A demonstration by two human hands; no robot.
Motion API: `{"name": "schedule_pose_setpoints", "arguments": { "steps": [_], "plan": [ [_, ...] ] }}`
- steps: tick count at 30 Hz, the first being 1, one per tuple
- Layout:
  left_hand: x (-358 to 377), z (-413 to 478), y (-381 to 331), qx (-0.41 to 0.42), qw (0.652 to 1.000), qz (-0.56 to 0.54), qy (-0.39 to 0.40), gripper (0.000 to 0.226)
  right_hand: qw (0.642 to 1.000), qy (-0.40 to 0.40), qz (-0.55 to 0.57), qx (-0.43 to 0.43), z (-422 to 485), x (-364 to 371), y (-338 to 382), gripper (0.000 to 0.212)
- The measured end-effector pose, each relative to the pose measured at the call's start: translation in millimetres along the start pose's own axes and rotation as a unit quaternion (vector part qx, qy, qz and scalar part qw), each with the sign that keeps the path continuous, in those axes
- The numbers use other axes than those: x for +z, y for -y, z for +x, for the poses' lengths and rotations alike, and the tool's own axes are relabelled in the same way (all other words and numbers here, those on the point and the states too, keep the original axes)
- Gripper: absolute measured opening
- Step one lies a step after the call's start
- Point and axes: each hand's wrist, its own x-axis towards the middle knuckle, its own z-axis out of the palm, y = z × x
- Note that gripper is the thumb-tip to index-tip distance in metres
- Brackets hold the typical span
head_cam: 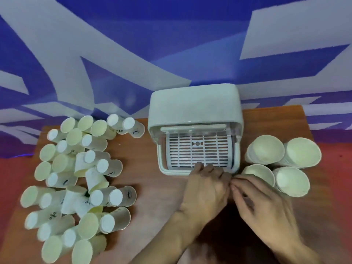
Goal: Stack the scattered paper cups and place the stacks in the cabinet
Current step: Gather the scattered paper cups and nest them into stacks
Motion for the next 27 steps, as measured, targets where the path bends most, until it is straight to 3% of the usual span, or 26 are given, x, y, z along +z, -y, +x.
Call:
{"name": "schedule_pose_setpoints", "arguments": {
  "steps": [7,12,16,21,27],
  "plan": [
    [-28.6,-83.2,133.9,-0.13,0.991,-0.003,-0.024,0.017,0.993,0.104,0.029,-0.052,46.1,94.9,111.2,0.016],
    [-32.9,-154.2,231.7,-0.244,0.969,0.024,0.04,0.021,0.965,0.229,-0.031,-0.128,51.7,178.1,172.7,0.031],
    [-32.5,-202.4,281.7,-0.325,0.932,0.036,0.154,0.031,0.912,0.356,-0.051,-0.198,44.3,231.2,205.0,0.057],
    [-23.6,-210.1,292.8,-0.294,0.931,0.054,0.21,0.027,0.895,0.4,-0.057,-0.191,44.9,262.4,224.6,0.051],
    [-22.1,-206.0,297.5,-0.262,0.944,0.045,0.197,0.022,0.916,0.355,-0.072,-0.171,50.5,270.9,217.0,0.024]
  ]
}}
